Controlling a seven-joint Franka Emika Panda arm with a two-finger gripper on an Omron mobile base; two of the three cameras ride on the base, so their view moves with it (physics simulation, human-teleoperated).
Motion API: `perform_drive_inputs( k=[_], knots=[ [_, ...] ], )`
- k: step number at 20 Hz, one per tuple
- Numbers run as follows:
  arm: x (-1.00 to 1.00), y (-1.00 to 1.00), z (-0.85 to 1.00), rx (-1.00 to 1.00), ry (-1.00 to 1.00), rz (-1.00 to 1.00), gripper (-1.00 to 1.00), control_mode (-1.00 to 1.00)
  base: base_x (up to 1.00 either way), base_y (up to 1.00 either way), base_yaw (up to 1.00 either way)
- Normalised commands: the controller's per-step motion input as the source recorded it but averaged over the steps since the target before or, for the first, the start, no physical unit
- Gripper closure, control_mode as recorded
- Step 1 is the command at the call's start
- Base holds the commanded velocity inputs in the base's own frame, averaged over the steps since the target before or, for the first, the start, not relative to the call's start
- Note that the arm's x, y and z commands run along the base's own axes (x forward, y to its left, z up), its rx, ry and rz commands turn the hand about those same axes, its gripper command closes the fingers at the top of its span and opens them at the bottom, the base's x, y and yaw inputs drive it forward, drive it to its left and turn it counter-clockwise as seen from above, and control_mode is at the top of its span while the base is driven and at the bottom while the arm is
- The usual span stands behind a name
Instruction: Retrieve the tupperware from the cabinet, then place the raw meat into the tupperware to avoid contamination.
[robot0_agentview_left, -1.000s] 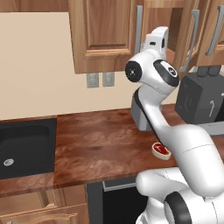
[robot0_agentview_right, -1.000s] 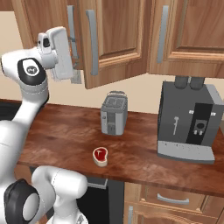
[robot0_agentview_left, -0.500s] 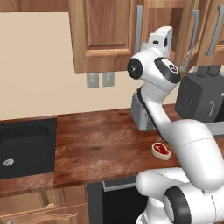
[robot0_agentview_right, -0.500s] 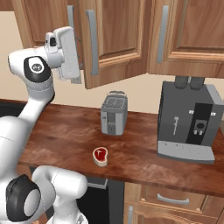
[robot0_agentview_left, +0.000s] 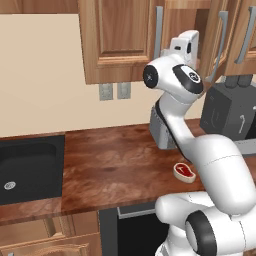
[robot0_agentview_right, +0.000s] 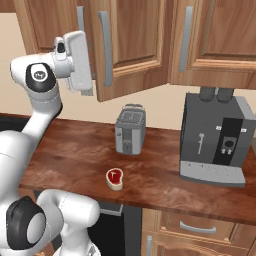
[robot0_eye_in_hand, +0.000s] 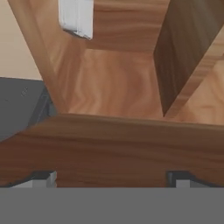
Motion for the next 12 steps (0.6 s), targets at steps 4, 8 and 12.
perform_drive_inputs(
  k=[4,8,12],
  knots=[
    [-0.08,-0.12,0.0,0.0,0.03,-0.09,-1.0,-1.0,0.0,0.0,0.0],
    [-0.17,-0.17,0.0,0.0,0.03,-0.09,-1.0,-1.0,0.0,0.0,0.0],
    [-0.38,-0.27,0.0,0.0,0.01,-0.1,-1.0,-1.0,0.0,0.0,0.0]
  ],
)
